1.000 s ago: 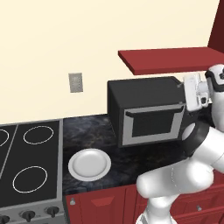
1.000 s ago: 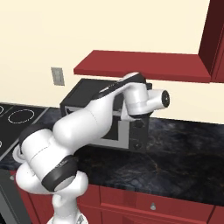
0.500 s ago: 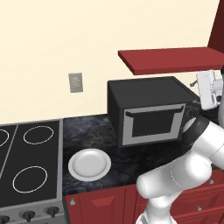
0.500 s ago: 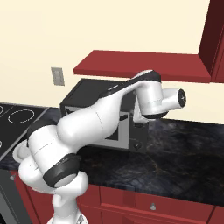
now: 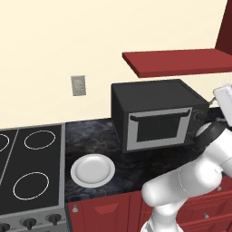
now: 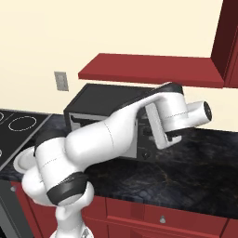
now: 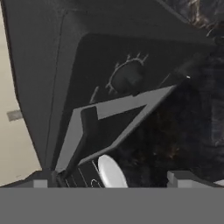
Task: Pick up the bagel from the plate, place it on the toaster oven rack, close the door, and set the timer.
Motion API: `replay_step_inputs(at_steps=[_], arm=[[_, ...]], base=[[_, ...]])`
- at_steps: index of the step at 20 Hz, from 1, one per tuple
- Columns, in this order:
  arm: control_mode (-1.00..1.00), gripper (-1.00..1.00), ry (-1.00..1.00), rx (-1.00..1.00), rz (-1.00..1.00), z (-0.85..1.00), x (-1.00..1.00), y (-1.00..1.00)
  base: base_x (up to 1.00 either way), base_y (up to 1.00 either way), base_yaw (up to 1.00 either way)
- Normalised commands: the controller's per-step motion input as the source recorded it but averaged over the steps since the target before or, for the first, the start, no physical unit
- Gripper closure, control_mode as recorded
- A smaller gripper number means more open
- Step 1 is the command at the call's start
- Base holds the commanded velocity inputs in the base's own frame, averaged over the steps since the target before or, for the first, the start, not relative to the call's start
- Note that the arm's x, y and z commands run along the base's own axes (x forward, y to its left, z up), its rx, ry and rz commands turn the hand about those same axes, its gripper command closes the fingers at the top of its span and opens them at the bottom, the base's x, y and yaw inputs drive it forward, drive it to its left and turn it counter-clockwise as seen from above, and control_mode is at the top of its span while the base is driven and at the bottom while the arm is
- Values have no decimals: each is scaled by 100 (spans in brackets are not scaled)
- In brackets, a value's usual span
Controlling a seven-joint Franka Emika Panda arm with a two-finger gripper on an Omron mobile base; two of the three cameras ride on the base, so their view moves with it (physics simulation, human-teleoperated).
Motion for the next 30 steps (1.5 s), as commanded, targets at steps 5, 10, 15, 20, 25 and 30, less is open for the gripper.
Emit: replay_step_inputs(at_steps=[5,10,15,20,25,30], arm=[[-100,-100,-37,-44,35,-80,-42,13],[-100,-100,-38,-43,30,-74,-50,14],[-100,-100,-37,-33,32,-53,-29,18],[-100,-100,-34,-17,25,-33,-1,30],[-100,-100,-9,-9,7,-5,12,6],[-100,-100,6,-1,0,17,12,-4]], base=[[0,0,0],[0,0,0],[0,0,0],[0,0,0],[0,0,0],[0,0,0]])
